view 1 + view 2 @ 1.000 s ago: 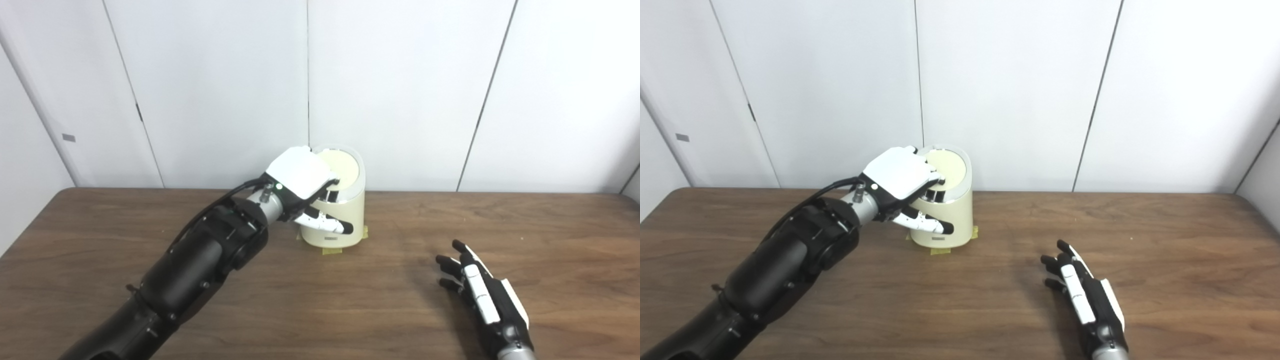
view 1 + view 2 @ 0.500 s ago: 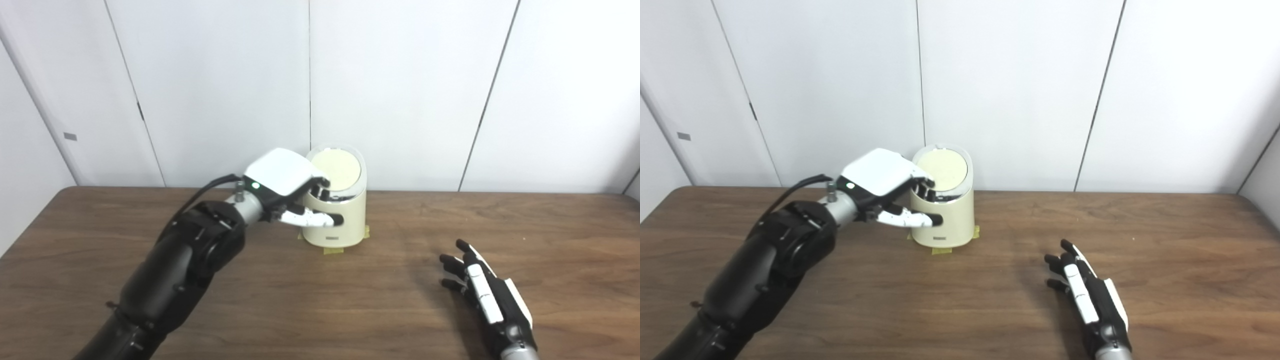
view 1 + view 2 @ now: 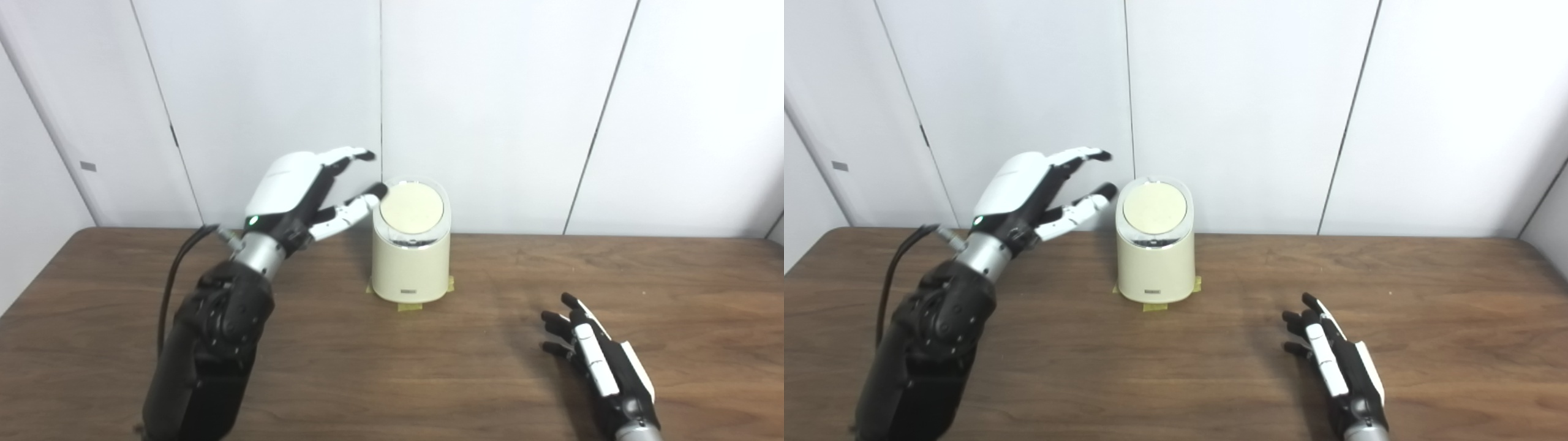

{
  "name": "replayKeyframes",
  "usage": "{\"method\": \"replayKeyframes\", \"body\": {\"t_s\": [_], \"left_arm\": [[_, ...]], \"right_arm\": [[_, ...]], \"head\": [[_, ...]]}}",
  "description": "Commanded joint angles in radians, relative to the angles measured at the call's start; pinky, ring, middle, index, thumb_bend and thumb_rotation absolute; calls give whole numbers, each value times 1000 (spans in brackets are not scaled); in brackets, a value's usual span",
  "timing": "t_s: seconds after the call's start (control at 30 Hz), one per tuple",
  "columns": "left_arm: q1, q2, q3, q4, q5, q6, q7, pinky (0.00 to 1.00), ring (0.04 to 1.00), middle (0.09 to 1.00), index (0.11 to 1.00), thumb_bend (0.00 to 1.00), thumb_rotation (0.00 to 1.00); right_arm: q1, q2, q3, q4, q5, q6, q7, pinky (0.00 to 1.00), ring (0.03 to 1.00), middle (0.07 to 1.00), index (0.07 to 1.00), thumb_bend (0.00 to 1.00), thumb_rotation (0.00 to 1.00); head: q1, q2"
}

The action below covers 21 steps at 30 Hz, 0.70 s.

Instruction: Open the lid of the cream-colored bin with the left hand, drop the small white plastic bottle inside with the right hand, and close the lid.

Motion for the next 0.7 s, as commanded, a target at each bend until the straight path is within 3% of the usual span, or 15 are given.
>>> {"method": "replayKeyframes", "body": {"t_s": [0.0,0.2,0.33,0.47,0.57,0.67], "left_arm": [[6,1,24,-51,-58,16,27,779,877,893,880,470,939],[136,-46,106,-113,-238,76,56,824,879,880,884,400,867],[236,-66,153,-123,-369,74,85,792,865,875,891,397,909],[315,-69,173,-133,-468,84,101,835,885,902,921,434,955],[382,-112,202,-156,-555,114,129,864,896,906,929,433,949],[440,-138,213,-154,-618,92,157,876,895,905,935,429,933]], "right_arm": [[-18,-6,-7,-13,6,-19,4,807,838,807,927,549,874],[-22,-3,-16,-27,29,-35,6,804,833,826,923,574,853],[-27,-19,-15,-40,27,-53,15,769,838,838,926,573,859],[-28,-9,-18,-70,44,-34,16,785,859,868,915,615,842],[-33,-11,-18,-70,48,-49,20,815,878,881,909,621,840],[-44,-15,-22,-60,55,-59,22,839,896,895,911,630,852]], "head": [[0,0],[3,3],[-2,5],[-7,7],[-7,5],[-7,5]]}}
